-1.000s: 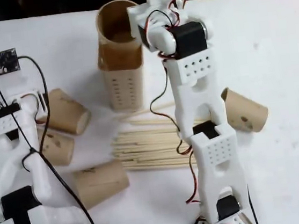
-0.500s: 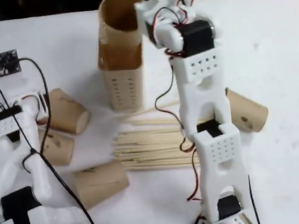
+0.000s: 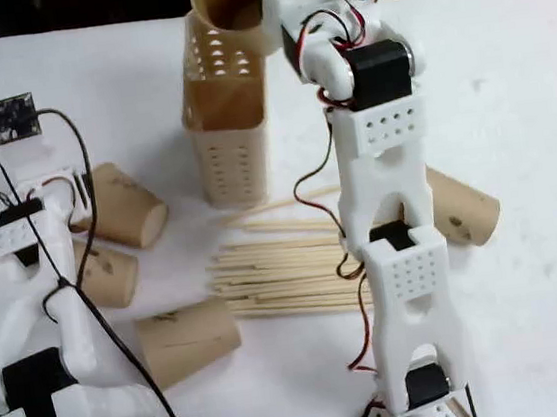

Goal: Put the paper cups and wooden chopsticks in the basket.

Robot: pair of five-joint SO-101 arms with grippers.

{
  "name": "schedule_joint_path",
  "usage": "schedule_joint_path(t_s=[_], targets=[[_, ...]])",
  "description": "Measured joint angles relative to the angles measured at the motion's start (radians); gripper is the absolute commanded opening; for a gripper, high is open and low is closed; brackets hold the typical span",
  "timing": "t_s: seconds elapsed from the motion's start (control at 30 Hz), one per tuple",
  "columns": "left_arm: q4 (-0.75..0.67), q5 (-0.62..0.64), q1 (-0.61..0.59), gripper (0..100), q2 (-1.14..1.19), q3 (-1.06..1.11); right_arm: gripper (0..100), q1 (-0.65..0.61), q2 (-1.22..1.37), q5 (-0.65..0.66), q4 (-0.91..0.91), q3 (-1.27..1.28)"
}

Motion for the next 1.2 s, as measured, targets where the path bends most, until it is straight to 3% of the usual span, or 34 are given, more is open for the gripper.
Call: schedule_joint_path(t_s=[0.57, 1.0, 1.2], targets=[[0.000, 0.000, 0.002, 17, 0.000, 0.000, 1.9, -0.092, 0.014, -0.005, -0.029, 0.000], [0.000, 0.000, 0.002, 17, 0.000, 0.000, 2.5, -0.089, 0.071, -0.005, -0.055, 0.000], [0.000, 0.000, 0.002, 17, 0.000, 0.000, 17.9, -0.095, 0.071, -0.005, 0.002, 0.000]])
